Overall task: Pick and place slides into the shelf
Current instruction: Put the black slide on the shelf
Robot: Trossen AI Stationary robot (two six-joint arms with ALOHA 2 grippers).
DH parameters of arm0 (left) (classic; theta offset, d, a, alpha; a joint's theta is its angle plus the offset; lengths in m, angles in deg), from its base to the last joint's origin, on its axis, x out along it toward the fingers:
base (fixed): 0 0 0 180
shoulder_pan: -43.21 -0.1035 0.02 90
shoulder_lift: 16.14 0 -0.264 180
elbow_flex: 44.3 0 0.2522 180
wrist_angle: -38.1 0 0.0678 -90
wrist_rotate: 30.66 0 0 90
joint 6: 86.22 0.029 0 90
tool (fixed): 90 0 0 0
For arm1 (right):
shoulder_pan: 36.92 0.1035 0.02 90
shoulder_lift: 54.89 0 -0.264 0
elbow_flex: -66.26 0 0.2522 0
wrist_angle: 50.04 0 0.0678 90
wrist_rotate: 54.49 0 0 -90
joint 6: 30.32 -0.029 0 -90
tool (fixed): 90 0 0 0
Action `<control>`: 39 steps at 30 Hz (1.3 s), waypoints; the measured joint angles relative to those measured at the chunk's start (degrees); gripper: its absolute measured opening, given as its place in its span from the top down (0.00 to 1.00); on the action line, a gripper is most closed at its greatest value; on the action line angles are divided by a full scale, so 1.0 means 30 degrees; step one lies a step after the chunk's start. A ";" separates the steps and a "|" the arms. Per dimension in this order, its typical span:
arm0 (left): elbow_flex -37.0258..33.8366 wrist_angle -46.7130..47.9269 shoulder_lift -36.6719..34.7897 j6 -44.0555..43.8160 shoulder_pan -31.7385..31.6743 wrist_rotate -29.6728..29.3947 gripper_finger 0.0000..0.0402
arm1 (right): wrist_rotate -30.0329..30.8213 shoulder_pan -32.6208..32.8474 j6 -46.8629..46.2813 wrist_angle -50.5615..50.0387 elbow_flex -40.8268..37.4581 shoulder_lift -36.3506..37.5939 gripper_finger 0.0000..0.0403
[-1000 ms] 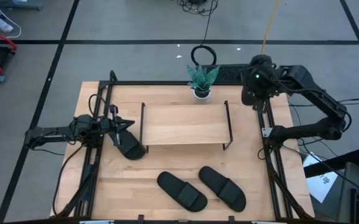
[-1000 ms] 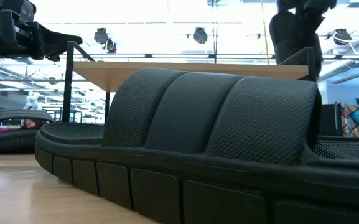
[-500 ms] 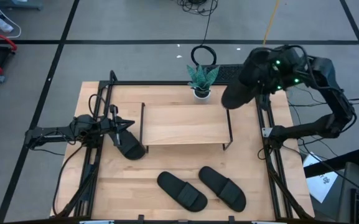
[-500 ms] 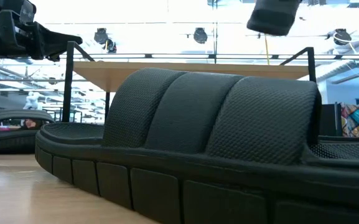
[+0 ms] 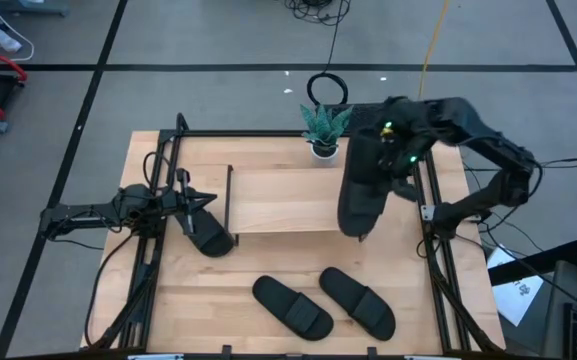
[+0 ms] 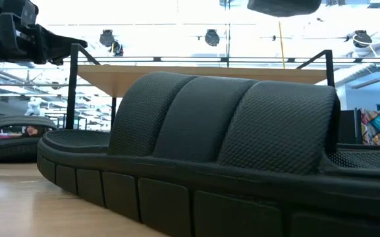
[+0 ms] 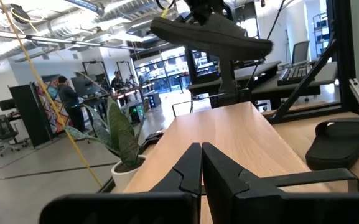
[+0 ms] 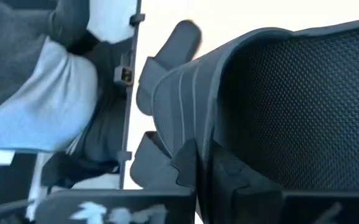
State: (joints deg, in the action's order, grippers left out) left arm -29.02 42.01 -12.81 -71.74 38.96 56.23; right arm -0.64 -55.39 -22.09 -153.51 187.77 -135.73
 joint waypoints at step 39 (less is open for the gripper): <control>0.0007 0.0705 -0.0007 0.2201 -0.0003 -0.0007 0.95 | -0.2492 0.2819 -0.3261 0.1120 -0.1135 -0.5726 1.00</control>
State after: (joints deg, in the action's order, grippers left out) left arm -29.00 44.12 -12.83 -65.14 38.95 56.21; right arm -8.12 -46.94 -31.87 -150.15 184.36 -152.91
